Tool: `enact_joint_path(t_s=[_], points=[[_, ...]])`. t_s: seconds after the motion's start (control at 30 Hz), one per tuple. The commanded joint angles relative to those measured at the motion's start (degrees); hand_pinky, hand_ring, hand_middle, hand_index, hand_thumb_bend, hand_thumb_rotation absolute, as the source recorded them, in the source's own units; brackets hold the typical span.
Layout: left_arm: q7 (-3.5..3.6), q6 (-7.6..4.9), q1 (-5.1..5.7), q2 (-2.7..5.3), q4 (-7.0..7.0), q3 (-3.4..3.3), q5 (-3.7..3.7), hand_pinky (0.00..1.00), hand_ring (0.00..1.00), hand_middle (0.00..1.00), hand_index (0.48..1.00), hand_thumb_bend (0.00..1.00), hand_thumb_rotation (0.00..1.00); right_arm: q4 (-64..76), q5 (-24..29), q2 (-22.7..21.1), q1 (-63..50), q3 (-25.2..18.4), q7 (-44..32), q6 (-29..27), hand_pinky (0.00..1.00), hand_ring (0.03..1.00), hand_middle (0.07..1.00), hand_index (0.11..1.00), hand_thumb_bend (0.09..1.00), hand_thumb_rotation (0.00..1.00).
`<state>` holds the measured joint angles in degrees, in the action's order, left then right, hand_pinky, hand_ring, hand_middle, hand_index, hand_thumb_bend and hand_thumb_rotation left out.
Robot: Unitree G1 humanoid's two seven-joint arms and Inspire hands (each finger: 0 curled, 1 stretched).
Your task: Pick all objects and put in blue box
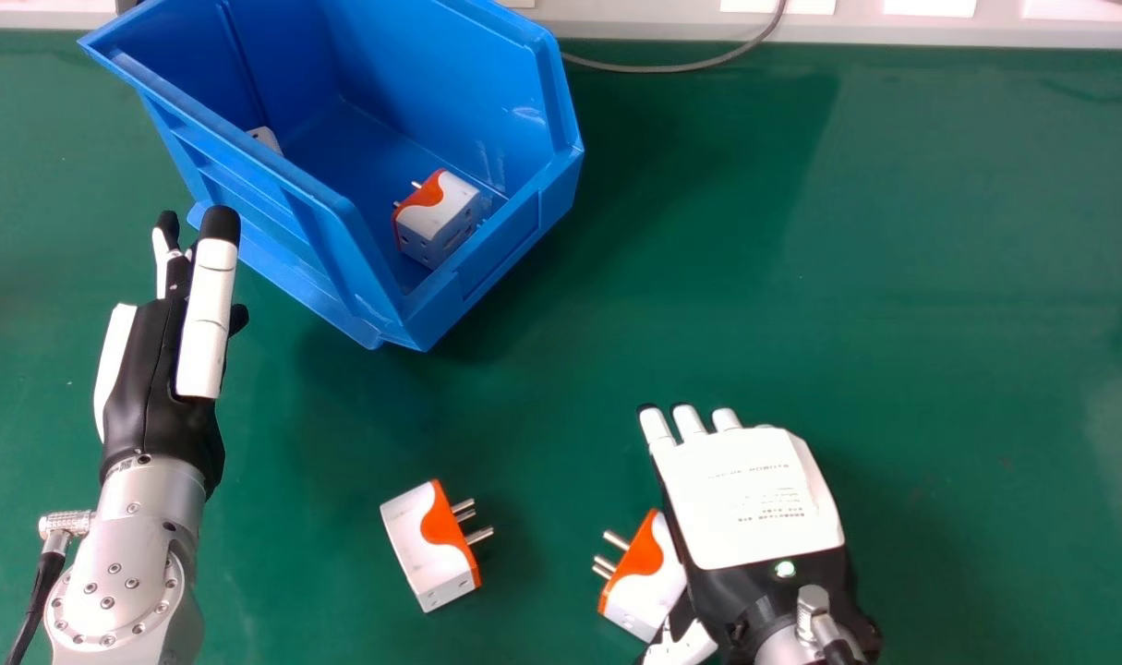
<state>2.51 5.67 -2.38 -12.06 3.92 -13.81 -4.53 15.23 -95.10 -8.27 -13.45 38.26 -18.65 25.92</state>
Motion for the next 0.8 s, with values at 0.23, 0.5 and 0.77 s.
enact_joint_path(t_s=[0.23,0.5,0.77], points=[[0.53,-1.11,-0.47,-1.32,-2.58,-0.29,0.18,0.94,0.98,1.00,1.000,0.76,1.00,-0.3,-2.7,16.8,-5.9,18.5,1.4,3.6,0.85,0.918,0.938,0.960,0.951,0.39],[0.34,-0.94,-0.19,-1.19,-3.10,-0.31,0.35,0.94,0.98,1.00,1.000,0.75,1.00,-1.6,-2.7,17.7,-5.1,19.1,2.0,4.9,0.85,0.915,0.936,0.957,0.954,0.40],[0.37,-0.90,0.03,-1.03,-3.64,-0.21,0.30,0.94,0.98,1.00,1.000,0.77,1.00,-2.1,-2.8,17.9,-4.3,19.4,1.5,5.3,0.85,0.915,0.937,0.957,0.956,0.40]])
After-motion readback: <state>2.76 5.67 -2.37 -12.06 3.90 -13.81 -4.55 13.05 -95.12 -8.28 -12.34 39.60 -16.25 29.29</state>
